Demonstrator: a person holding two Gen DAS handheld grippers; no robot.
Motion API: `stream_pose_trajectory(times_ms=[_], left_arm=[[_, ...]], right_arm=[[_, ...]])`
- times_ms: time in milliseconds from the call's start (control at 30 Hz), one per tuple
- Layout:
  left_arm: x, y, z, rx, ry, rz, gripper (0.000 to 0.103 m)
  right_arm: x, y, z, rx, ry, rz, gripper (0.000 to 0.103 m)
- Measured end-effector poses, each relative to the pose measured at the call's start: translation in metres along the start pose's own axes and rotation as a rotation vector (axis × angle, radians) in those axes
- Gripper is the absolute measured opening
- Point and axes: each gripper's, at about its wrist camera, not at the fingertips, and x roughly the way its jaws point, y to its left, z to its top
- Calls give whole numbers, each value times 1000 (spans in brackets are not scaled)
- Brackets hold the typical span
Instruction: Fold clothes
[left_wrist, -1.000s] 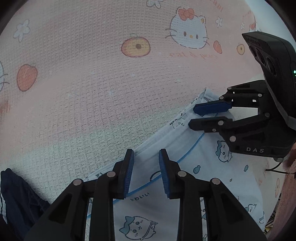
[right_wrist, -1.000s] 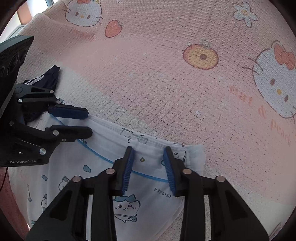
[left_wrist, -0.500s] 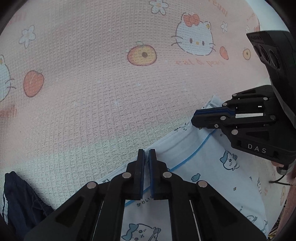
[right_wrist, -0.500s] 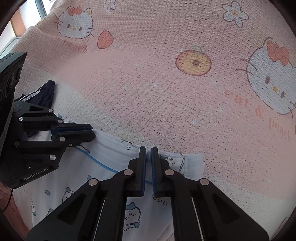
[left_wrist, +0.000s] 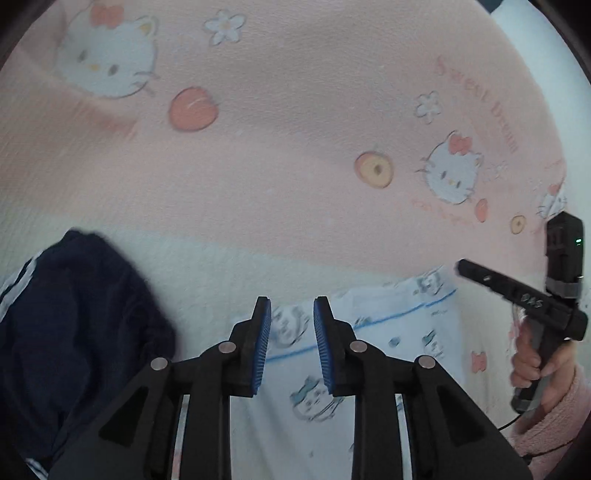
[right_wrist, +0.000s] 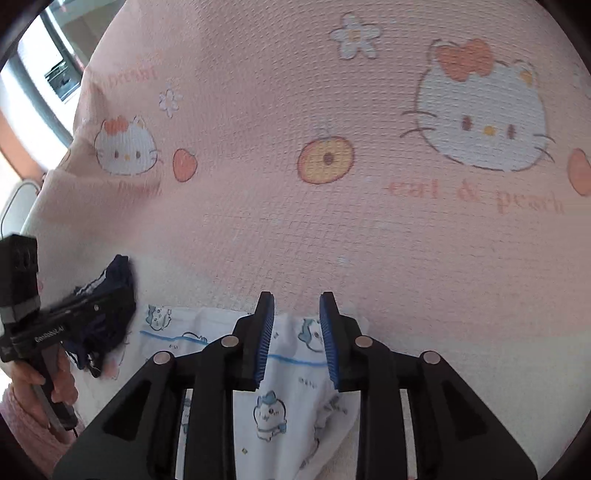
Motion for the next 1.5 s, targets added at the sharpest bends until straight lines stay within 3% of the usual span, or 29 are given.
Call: stream_pose_trajectory(times_ms=[100,200,300,600,900,1000,1167,1267,1367,1500], left_arm=[[-5,21,-37,-30,73,53,25],[6,24,-58,-86,112,16,25],[5,13,-73,-75,134,-13,25],[-23,10,-105,-128,131,-49,25],[-58,-24,-157,-175,154,-211,25],[-55,-31,-181,-173,197,-147,25],[-50,-27,-207,-230,249,-186,26],[-58,-30,-209,-218,212,-214,26],[-62,-42,-207,-157,176,-192,26],[-47,-45,-212,-132,229,-100,25]], right_arm=[[-17,4,-27,-24,40,-49,25],[-8,13,-55,-80,113,-123,25],[-4,17,-76,-82,153,-179,25],[-47,34,-119,15,177,-61,25],[-71,89,-193,-63,291,0,27],[-79,96,-212,-64,302,-13,27],[-96,94,-228,-29,294,-27,27],[-101,89,-232,-16,301,-63,27],[-101,80,-236,21,304,-84,27],[-90,67,-247,60,351,-117,28]])
